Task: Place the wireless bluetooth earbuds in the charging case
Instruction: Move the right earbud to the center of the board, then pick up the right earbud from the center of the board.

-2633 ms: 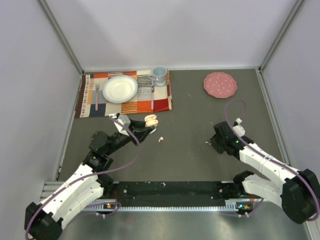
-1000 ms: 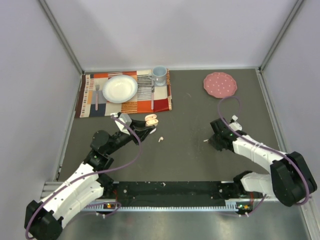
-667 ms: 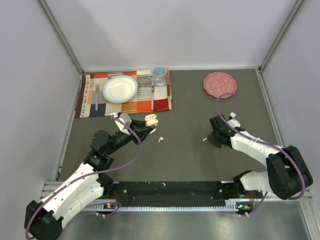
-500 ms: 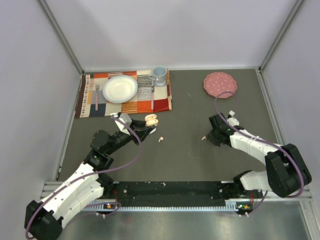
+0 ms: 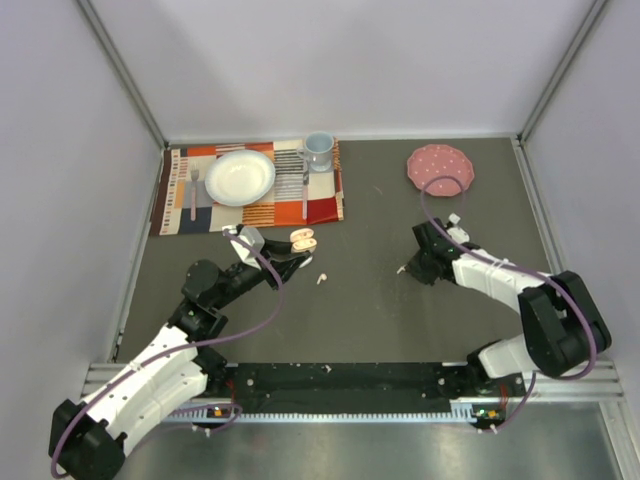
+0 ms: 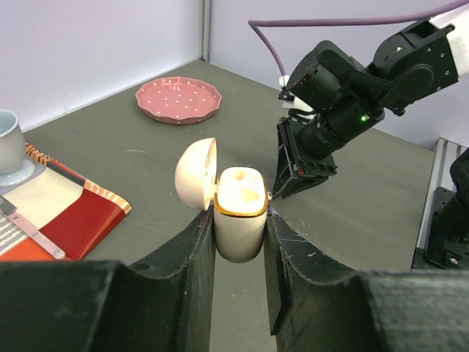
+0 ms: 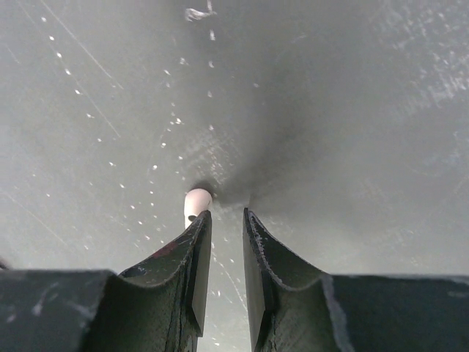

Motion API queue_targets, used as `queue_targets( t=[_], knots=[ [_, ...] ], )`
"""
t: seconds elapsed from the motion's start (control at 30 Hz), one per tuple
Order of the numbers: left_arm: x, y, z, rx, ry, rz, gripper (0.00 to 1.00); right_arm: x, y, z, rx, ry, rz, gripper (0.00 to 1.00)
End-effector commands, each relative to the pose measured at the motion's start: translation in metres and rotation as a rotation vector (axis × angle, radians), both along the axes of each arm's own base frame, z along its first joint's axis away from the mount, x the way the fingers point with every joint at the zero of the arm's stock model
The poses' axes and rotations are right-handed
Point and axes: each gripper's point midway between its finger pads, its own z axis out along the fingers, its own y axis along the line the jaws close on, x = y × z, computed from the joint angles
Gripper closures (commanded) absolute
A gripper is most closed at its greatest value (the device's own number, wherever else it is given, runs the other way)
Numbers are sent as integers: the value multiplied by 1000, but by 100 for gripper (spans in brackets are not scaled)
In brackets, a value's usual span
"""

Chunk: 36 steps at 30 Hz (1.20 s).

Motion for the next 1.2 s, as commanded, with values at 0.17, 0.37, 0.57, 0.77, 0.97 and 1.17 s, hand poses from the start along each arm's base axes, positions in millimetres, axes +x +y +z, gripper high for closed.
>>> queue_targets(
  t=[0.17, 0.37, 0.57, 0.77, 0.97, 1.17],
  knots=[
    [2, 3, 23, -28, -70, 15, 100, 33, 14, 19, 23, -67, 38, 76],
    [2, 3, 24, -25, -71, 16, 100, 42, 22, 16, 24, -55, 66, 76],
    [2, 3, 25, -23, -72, 16, 100, 51, 25, 22, 16, -76, 85, 76],
    [3, 2, 25, -22, -71, 18, 100, 53, 31, 24, 34, -79, 114, 64],
    [3, 2, 23, -20, -66, 15, 100, 53, 32, 20, 47, -81, 109, 60],
    [3, 2, 23, -22, -66, 16, 100, 57, 36, 18, 60, -84, 107, 66]
  ],
)
